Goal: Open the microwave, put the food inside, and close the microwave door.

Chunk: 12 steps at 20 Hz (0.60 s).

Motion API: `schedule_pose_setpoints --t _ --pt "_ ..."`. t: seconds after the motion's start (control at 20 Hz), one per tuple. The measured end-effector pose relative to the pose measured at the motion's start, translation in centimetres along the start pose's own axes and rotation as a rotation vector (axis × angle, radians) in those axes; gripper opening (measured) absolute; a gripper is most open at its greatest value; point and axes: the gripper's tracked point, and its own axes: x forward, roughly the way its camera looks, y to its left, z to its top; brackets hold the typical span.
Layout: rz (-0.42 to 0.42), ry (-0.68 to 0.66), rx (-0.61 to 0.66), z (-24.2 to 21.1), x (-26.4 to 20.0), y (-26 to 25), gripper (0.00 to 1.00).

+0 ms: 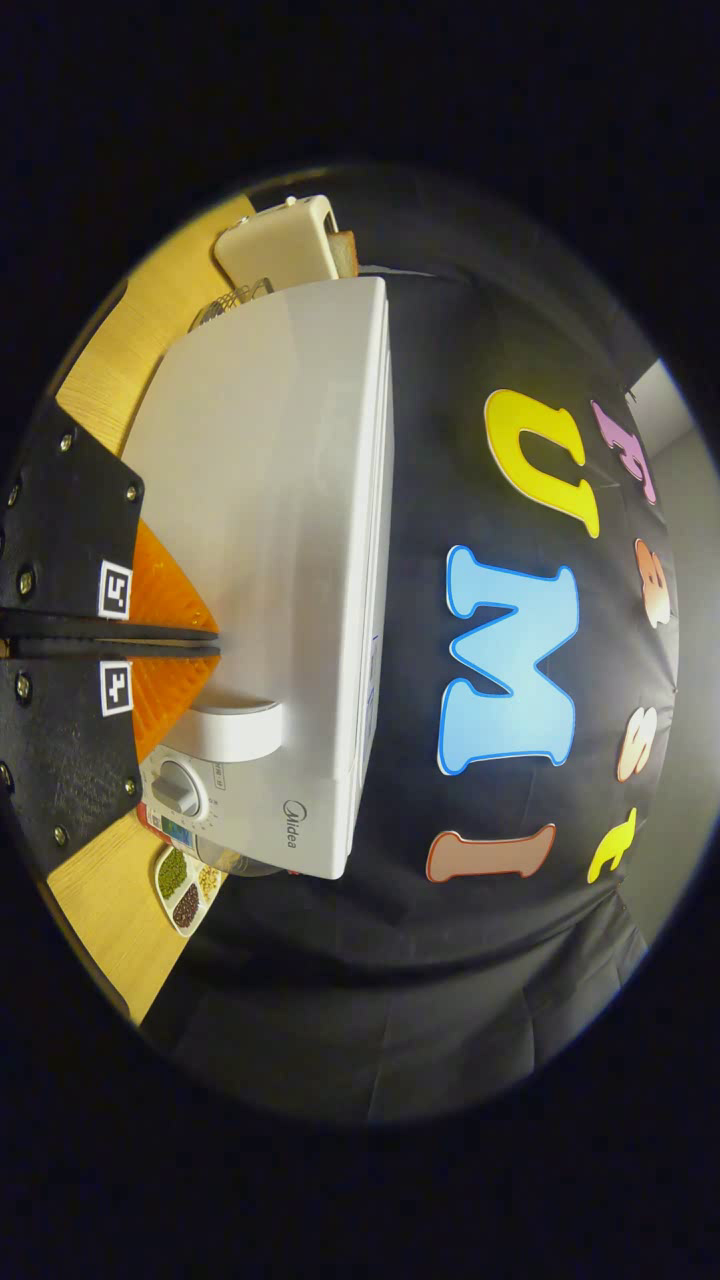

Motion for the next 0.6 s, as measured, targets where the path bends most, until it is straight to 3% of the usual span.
schedule_pose_setpoints --t 0.4,0.6 --pt "0.029 0.059 0.088 -0.3 -0.5 0.0 0.02" --pt "0.048 0.068 0.113 0.8 -3.3 -0.4 0.02"
